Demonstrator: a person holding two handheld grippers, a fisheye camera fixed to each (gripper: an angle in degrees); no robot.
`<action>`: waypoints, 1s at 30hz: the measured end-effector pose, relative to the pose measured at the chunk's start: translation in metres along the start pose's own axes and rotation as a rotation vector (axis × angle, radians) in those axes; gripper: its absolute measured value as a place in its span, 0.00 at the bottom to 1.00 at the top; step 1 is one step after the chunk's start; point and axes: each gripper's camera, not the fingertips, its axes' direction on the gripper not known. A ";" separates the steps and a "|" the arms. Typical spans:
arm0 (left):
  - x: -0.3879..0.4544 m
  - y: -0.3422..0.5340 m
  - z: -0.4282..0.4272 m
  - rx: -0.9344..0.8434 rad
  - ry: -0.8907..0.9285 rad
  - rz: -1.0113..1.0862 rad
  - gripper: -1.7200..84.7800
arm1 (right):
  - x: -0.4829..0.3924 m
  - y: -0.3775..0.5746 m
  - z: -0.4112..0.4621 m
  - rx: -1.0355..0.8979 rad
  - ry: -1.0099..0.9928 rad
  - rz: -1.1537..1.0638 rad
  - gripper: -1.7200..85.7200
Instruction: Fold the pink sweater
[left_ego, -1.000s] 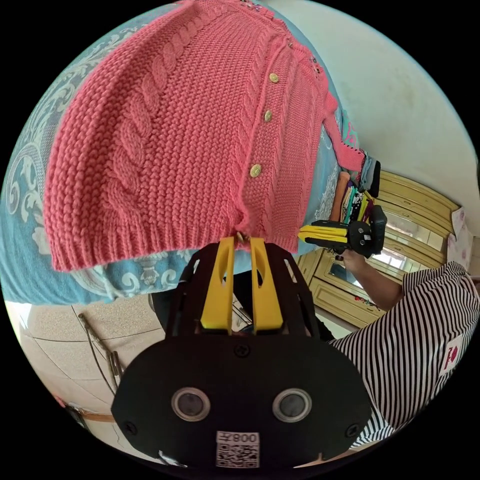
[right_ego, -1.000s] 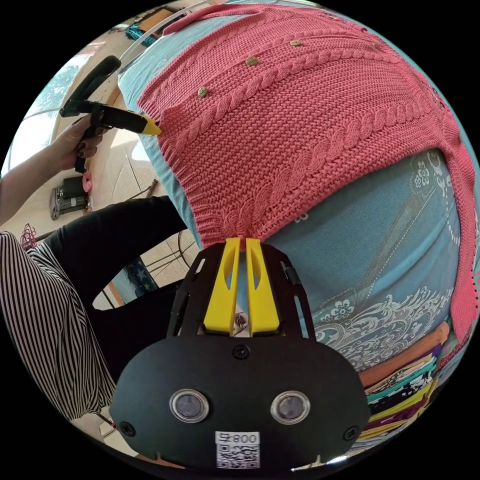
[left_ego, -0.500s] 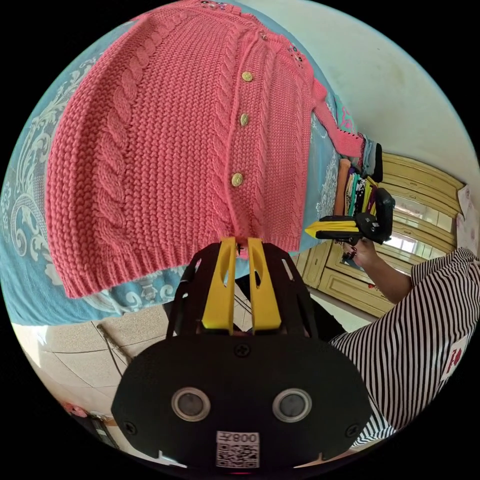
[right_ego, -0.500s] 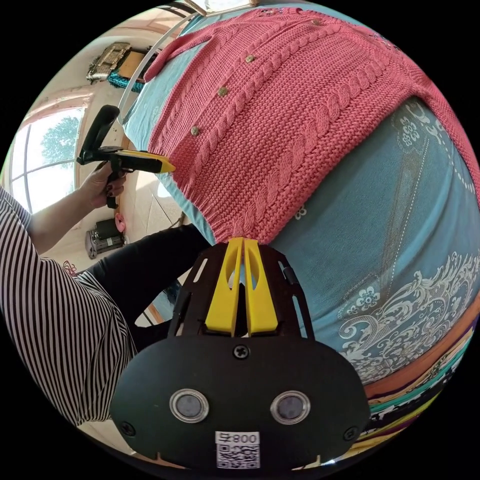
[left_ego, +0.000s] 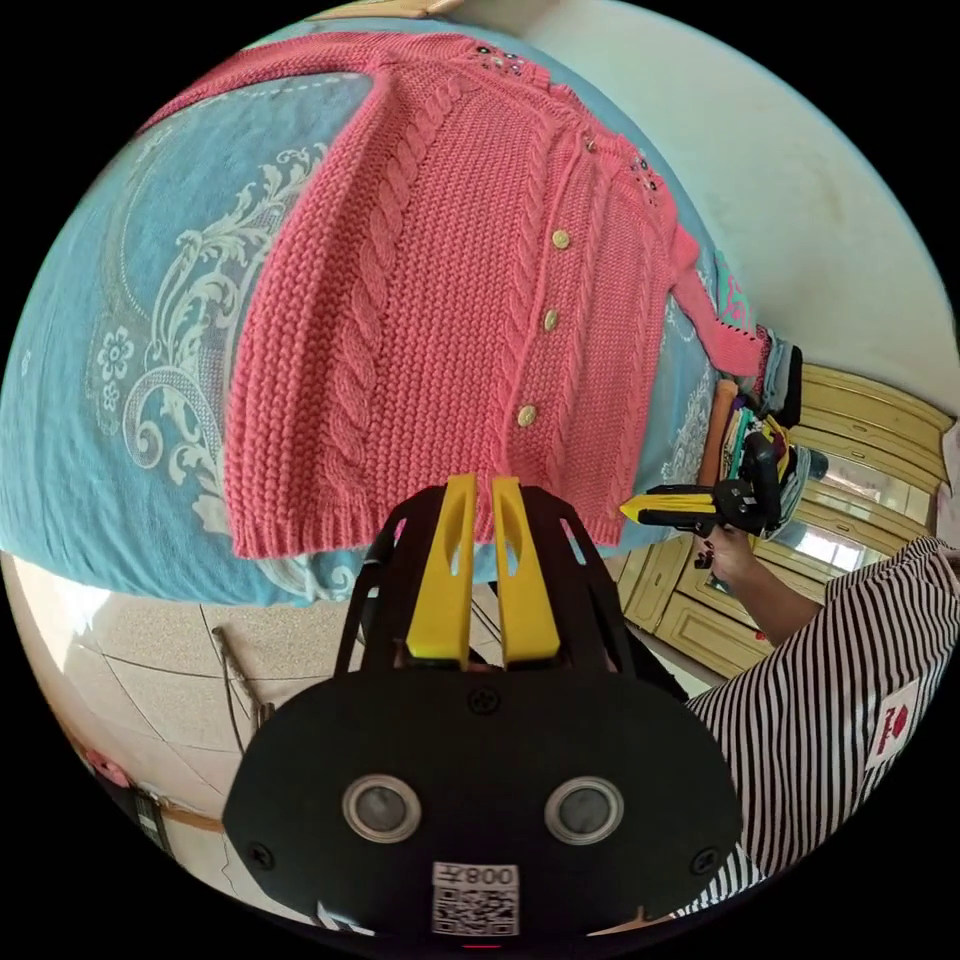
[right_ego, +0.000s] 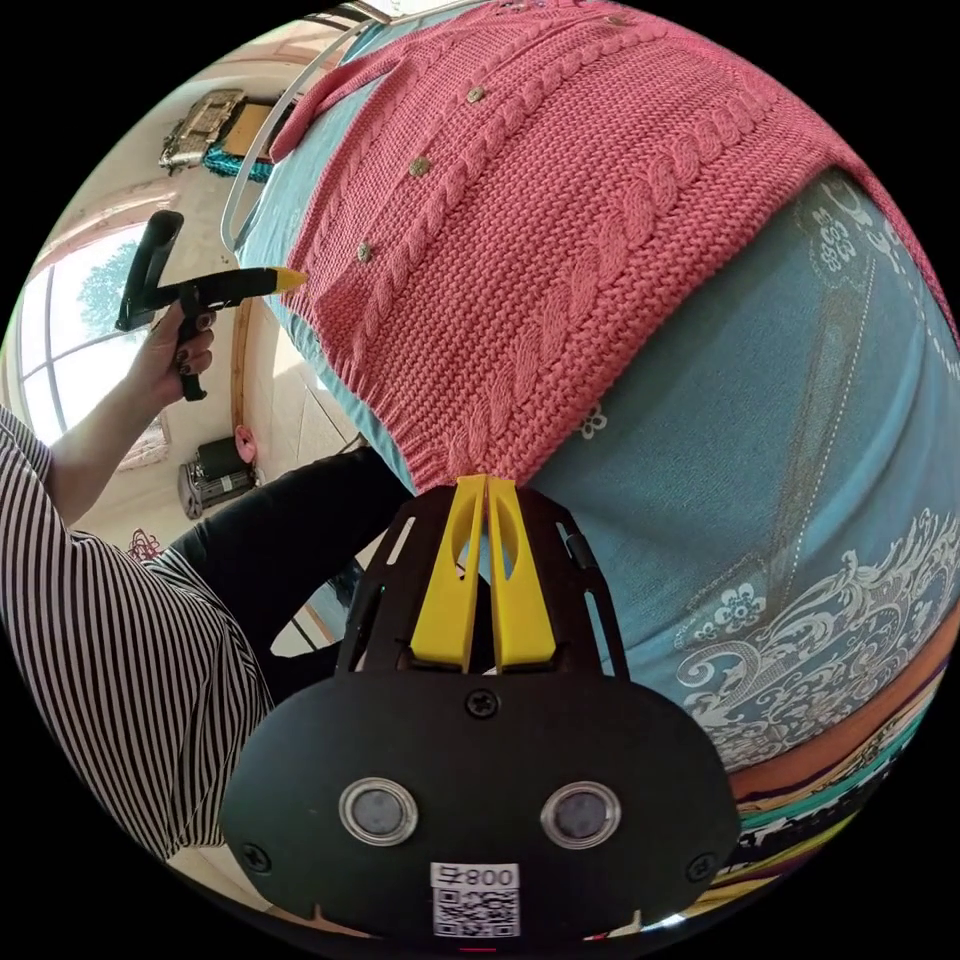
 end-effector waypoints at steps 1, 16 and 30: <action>0.005 -0.011 -0.005 0.032 0.027 0.022 0.05 | 0.003 0.002 -0.009 0.033 -0.007 0.015 0.02; 0.133 -0.289 0.009 0.283 -0.107 0.435 0.02 | 0.088 -0.099 -0.132 0.410 0.456 0.130 0.02; 0.162 -0.325 0.012 0.297 -0.151 0.502 0.02 | 0.102 -0.083 -0.196 0.669 0.382 0.142 0.05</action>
